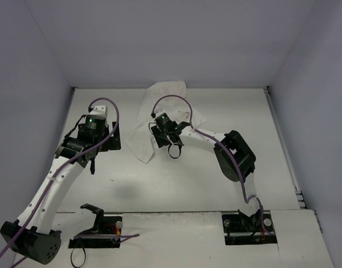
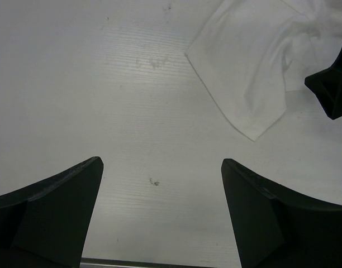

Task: Fold and stack the t-shirts
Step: Flatten out the tshirt

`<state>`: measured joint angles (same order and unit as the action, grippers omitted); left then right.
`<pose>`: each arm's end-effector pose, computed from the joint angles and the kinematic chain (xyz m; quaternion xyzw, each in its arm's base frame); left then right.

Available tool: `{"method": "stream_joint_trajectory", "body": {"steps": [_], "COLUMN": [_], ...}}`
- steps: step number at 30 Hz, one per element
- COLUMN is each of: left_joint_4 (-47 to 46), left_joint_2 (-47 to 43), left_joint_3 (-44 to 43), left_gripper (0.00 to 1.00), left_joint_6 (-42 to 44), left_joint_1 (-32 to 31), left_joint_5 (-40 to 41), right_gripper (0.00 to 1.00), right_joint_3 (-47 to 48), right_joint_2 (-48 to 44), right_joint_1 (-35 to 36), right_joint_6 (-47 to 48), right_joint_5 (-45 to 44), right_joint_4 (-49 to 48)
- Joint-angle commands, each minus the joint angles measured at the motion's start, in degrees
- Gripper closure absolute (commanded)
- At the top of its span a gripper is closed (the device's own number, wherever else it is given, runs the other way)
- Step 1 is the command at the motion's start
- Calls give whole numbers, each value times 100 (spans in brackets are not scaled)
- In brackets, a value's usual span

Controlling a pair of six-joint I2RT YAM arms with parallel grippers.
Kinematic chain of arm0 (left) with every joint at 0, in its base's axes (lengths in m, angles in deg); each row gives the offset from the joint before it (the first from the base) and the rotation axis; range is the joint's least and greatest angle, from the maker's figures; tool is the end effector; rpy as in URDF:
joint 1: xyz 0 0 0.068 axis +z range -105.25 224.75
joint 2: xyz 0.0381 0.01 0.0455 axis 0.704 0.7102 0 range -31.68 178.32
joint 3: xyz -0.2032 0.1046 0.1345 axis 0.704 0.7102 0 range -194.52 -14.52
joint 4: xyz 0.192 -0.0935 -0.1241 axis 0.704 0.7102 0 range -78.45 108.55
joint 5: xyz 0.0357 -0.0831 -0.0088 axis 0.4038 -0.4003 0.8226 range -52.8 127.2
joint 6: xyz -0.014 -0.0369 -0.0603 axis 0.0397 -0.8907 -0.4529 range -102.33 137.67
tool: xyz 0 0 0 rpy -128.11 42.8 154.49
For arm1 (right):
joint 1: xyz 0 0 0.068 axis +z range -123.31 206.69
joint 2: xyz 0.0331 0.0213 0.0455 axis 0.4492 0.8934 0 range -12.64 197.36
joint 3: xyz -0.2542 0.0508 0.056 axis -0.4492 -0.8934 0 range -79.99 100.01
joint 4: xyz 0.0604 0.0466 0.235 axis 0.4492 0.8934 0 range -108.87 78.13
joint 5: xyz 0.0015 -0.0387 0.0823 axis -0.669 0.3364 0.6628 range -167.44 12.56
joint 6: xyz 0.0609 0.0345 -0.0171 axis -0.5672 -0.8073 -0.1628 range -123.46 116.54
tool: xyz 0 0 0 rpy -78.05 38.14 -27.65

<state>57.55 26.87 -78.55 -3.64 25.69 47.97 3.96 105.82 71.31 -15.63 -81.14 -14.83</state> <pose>0.2020 -0.0580 0.3275 -0.0570 0.9033 -0.0638 0.4205 0.3371 0.3271 0.1749 -0.2380 0.8685 0.1807 0.3955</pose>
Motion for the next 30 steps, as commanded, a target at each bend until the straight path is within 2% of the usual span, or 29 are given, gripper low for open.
{"method": "stream_joint_trajectory", "body": {"steps": [1,6,9,10,12,13,19,22,25,28,30], "left_joint_4": [107,154,141,131,110,108,-236,-432,-582,-669,-716], "left_joint_2": [-180,-175,-100,-49,93,232,688,771,944,999,977], "left_joint_3": [-22,-40,-98,-135,-228,-275,-470,-470,-487,-505,-513], "left_gripper": [16,16,16,16,16,16,16,16,16,16,16], "left_joint_6": [-15,57,61,69,77,93,41,-21,-48,-83,-125], "left_joint_1": [43,43,43,43,43,43,24,17,17,25,33], "left_joint_5": [126,116,88,83,63,32,-378,-452,-522,-644,-582], "right_gripper": [57,57,64,69,87,99,100,100,100,100,100], "right_joint_3": [255,76,-350,-472,-886,-1054,-2085,-2181,-1736,-1219,-548], "right_joint_2": [60,212,83,-3,-258,-411,-2224,-2976,-3852,-3995,-3840], "right_joint_1": [-61,-121,-175,-204,-263,-290,-723,-986,-1235,-1245,-1236], "right_joint_6": [107,19,-124,-188,-331,-420,-670,-543,-98,303,490], "right_joint_5": [-342,-431,-440,-430,-450,-477,-936,-801,-601,-306,-30], "right_joint_4": [-202,-221,-232,-234,-229,-236,-183,-141,-9,52,36]}}
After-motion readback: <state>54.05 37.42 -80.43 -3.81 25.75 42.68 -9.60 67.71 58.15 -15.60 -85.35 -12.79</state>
